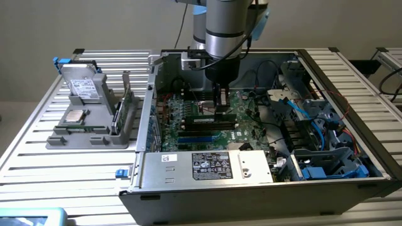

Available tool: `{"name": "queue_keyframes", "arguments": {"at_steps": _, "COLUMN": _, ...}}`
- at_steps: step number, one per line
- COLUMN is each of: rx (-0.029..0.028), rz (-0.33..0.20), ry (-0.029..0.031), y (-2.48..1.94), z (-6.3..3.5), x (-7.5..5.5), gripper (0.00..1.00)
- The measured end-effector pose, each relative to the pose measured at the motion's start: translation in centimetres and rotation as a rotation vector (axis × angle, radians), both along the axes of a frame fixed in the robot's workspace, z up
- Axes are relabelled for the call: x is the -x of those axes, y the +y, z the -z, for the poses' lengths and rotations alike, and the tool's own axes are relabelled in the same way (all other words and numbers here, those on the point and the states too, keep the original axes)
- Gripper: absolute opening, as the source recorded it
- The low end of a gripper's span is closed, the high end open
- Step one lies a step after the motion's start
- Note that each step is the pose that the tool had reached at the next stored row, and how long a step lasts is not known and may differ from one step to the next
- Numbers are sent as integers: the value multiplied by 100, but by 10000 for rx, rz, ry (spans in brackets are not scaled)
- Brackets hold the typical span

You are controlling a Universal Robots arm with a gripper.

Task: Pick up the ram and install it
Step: 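Insert the ram into the slot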

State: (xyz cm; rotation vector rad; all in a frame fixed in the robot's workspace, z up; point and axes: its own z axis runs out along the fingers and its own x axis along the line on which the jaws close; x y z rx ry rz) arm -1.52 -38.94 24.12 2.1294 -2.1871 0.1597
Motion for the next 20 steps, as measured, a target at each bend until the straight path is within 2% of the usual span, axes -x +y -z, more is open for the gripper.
{"name": "queue_keyframes", "arguments": {"at_steps": 3, "rx": -1, "rz": -2, "ry": -2, "y": 13, "z": 8, "x": 2, "gripper": 13}}
{"name": "queue_keyframes", "arguments": {"at_steps": 20, "rx": -2, "rz": -2, "ry": -23, "y": 14, "z": 64, "x": 8, "gripper": 13}}
